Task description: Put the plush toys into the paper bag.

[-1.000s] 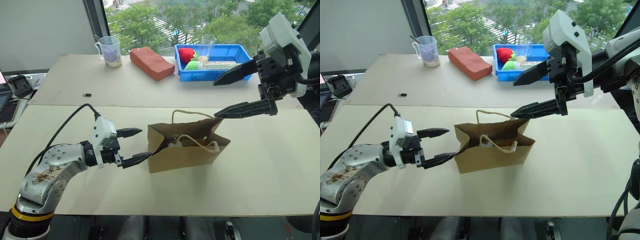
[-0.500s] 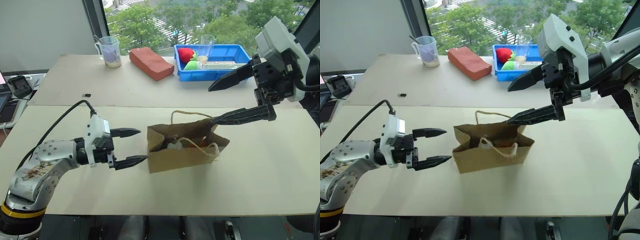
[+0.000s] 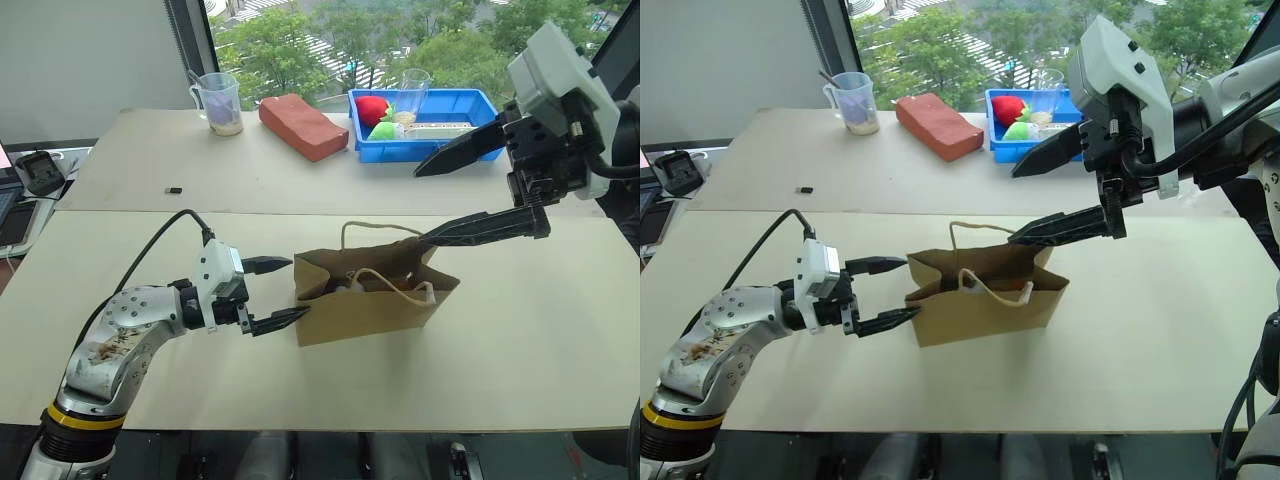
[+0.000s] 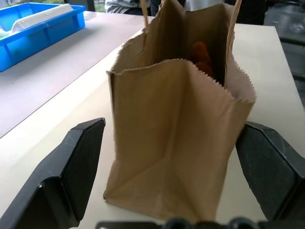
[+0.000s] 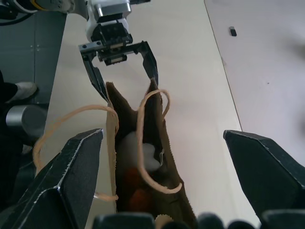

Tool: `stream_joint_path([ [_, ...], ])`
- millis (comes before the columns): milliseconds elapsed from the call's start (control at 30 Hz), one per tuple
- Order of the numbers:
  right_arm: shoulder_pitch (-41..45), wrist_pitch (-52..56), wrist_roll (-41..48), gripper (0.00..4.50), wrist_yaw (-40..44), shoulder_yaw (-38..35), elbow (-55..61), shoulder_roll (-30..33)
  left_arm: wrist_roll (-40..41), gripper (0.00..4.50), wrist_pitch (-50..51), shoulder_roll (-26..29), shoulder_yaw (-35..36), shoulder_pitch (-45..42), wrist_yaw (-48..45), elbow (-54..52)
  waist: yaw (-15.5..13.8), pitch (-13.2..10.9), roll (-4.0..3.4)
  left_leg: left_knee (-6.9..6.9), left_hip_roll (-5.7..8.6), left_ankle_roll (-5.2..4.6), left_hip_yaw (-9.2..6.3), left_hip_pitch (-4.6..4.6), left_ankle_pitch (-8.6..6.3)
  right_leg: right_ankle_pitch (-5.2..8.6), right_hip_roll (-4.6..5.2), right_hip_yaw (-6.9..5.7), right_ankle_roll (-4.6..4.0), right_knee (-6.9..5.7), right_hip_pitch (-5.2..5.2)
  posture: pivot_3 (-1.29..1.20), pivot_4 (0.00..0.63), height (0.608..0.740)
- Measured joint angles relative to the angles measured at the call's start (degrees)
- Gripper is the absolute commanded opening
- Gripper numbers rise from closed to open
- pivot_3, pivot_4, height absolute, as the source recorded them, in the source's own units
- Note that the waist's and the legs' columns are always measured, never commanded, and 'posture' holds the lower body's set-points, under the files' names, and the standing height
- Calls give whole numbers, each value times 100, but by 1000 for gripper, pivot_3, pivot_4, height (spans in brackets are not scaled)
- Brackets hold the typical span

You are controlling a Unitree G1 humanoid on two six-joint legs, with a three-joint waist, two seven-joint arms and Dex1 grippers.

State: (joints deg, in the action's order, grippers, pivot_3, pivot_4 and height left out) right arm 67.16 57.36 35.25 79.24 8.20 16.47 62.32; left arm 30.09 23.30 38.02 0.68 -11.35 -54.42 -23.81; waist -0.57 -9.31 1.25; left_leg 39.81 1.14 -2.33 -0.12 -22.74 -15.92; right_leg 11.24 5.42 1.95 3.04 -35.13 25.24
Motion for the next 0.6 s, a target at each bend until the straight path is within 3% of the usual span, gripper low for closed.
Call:
stream_joint_path([
  [500, 55, 164, 165, 4500, -27, 16, 44, -81, -450, 4445, -438, -380, -652, -529, -305, 709, -3, 0, 0, 1, 1, -1, 0, 0, 0, -1, 0, 0, 1, -1, 0, 0, 150, 740],
  [600, 55, 169, 181, 4500, -56, 16, 46, -88, -676, 3564, -598, -430, -843, -594, -370, 936, -2, 0, 0, 1, 1, -1, 1, 0, 0, -1, 0, 0, 1, -2, 0, 0, 150, 740],
])
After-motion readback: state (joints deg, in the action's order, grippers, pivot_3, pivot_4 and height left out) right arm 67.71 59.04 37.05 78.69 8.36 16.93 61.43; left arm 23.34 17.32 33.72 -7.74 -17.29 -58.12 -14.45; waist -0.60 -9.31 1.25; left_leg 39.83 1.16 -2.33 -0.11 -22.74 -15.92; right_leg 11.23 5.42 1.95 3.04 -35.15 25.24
